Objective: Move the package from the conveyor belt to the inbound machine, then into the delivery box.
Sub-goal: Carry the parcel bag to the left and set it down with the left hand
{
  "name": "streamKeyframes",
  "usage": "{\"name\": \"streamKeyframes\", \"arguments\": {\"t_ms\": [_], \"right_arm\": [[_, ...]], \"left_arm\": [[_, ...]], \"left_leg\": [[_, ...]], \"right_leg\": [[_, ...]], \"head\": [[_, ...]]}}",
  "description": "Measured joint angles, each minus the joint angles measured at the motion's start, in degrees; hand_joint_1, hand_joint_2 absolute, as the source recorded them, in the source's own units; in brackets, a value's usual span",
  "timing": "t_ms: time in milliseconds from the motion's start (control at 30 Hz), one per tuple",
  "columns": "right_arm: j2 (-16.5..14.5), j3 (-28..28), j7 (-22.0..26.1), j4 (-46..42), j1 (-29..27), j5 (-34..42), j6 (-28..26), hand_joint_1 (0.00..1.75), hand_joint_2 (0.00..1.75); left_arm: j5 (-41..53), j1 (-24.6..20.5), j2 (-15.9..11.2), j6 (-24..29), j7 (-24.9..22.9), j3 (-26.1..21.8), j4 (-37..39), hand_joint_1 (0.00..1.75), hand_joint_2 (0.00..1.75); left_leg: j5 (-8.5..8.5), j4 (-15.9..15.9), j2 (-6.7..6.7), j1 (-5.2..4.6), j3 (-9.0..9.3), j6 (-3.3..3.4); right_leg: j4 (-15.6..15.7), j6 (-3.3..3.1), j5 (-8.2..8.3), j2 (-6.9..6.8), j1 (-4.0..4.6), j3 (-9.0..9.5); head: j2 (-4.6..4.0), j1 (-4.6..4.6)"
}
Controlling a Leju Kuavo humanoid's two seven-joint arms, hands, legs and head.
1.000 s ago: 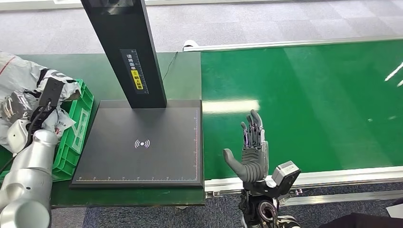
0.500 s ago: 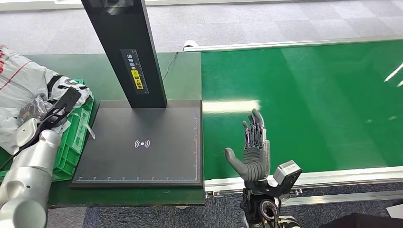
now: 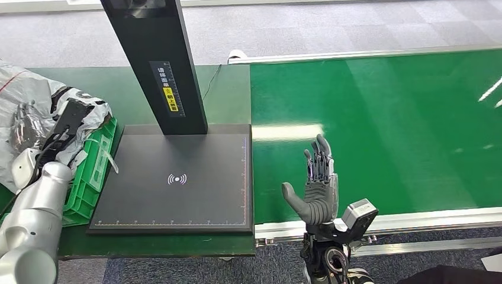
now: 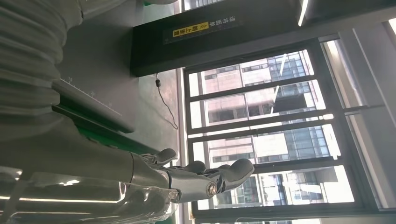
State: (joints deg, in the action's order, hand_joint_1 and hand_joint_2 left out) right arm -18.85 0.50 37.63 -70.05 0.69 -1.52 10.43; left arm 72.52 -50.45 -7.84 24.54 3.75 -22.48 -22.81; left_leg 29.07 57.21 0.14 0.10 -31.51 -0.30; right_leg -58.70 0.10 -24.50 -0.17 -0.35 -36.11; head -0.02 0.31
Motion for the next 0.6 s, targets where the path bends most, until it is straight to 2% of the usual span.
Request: {"name": "streamKeyframes", "arguments": {"t_ms": [133, 233, 467, 600], "right_arm": [[-0.2, 0.0, 0.0, 0.0, 0.0, 0.0, -0.4, 0.0, 1.75], [-0.3, 0.0, 0.0, 0.0, -0.1, 0.1, -0.9, 0.0, 1.75], [-0.3, 0.2, 0.2, 0.0, -0.9, 0.4, -1.4, 0.0, 1.75], [-0.3, 0.4, 0.3, -0.1, -1.5, 0.4, -1.5, 0.0, 1.75]], "left_arm": [[-13.8, 3.6, 0.5, 5.8, 12.4, -1.1, -6.0, 0.0, 1.75], [-25.1, 8.0, 1.4, 6.0, 18.4, -0.4, -13.5, 0.0, 1.75], [-34.9, 18.5, 3.1, 4.1, 19.4, 5.7, -27.8, 0.0, 1.75], [-37.5, 25.5, 4.6, 4.1, 20.2, 8.8, -35.9, 0.0, 1.75]], "left_leg": [[0.01, 0.0, 0.08, 0.0, 0.01, 0.0], [0.01, 0.0, 0.13, -0.01, 0.0, -0.01], [0.03, 0.0, 0.13, -0.02, -0.02, 0.0], [0.05, 0.0, 0.16, -0.02, -0.04, 0.0]], "right_leg": [[0.0, 0.0, 0.0, 0.03, 0.0, -0.03], [0.0, 0.0, -0.02, 0.04, 0.0, -0.06], [0.0, 0.0, -0.02, 0.08, -0.01, -0.05], [0.1, 0.0, -0.04, 0.12, -0.01, -0.09]], "head": [[0.01, -0.01], [0.0, -0.01], [0.0, 0.0], [0.0, 0.01]]}}
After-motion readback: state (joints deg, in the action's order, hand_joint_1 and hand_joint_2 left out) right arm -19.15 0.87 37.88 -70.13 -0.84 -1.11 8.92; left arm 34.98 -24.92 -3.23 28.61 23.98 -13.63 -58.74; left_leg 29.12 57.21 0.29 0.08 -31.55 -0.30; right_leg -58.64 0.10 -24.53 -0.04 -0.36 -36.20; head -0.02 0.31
